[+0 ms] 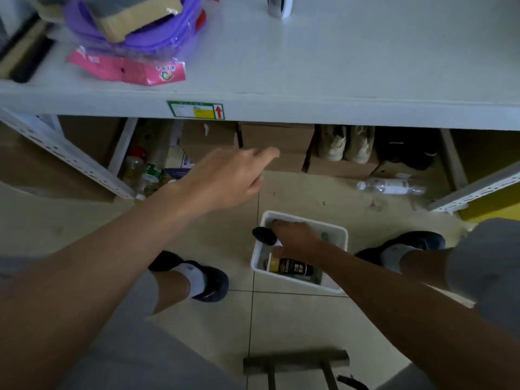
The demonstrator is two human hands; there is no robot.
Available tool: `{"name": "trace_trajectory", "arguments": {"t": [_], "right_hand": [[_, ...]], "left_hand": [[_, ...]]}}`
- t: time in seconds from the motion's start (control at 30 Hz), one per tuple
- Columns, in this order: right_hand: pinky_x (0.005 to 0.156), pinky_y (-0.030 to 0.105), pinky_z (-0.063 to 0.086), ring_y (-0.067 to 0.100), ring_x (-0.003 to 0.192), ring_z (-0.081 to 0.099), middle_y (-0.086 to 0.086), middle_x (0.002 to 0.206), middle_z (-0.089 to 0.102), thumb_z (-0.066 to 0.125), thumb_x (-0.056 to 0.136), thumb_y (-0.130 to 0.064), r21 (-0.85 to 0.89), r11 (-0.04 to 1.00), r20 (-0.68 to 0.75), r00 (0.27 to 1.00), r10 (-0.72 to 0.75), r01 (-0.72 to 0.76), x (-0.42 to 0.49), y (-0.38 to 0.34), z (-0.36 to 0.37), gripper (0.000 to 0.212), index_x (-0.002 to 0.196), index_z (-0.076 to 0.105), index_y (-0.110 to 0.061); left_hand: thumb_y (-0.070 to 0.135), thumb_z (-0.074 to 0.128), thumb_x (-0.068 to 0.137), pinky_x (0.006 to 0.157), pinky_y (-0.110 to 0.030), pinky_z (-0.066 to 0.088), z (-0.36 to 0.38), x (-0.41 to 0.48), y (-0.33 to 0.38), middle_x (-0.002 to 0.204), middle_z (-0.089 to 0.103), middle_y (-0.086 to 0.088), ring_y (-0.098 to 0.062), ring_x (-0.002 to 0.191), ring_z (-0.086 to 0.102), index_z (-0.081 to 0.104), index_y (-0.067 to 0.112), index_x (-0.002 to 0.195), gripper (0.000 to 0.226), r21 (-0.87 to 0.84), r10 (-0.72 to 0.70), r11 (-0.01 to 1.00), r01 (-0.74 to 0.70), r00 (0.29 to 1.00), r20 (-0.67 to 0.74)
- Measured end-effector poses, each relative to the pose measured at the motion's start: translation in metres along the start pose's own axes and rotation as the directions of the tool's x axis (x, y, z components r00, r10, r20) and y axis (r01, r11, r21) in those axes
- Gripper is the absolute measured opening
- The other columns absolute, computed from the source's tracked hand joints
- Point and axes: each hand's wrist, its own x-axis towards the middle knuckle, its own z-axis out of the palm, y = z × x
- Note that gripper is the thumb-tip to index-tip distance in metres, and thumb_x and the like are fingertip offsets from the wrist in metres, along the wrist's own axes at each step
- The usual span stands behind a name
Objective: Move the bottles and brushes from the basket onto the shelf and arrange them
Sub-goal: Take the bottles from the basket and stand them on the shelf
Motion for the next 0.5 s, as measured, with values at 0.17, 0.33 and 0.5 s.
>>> {"name": "trace_trajectory", "arguments": {"t": [0.17,0.33,0.5], "right_hand": [[0.062,0.034,0.048,0.026,0.074,0.063,0.002,0.094,0.064,0.062,0.085,-0.047,-0.029,0.996,-0.375,0.922,-0.094,0.090,-0.036,-0.027,-0.100,0.038,0.106,0.051,-0.017],[0.058,0.033,0.041,0.022,0.067,0.057,-0.004,0.082,0.059,0.058,0.088,-0.052,0.019,0.993,-0.671,0.738,-0.076,0.120,-0.061,-0.051,-0.221,0.034,0.099,0.046,-0.022],[0.063,0.035,0.047,0.020,0.076,0.059,-0.003,0.095,0.063,0.057,0.090,-0.049,0.193,0.976,-0.810,0.578,0.100,0.101,-0.045,-0.040,-0.315,0.036,0.110,0.050,-0.021]], "left_hand": [[0.019,0.055,0.091,0.058,-0.042,0.055,-0.021,-0.006,0.003,0.095,0.070,0.003,-0.029,0.071,0.067,0.050,0.022,0.128,0.037,-0.007,-0.089,0.996,0.089,0.982,-0.166],[0.020,0.061,0.088,0.061,-0.039,0.054,-0.051,0.003,-0.002,0.099,0.071,-0.005,-0.032,0.081,0.069,0.056,0.019,0.120,0.033,-0.020,-0.252,0.966,0.259,0.917,-0.310],[0.024,0.061,0.096,0.064,-0.029,0.057,-0.066,0.010,-0.013,0.095,0.068,0.006,-0.011,0.072,0.061,0.056,0.023,0.127,0.031,-0.084,-0.324,0.944,0.318,0.858,-0.398]]}}
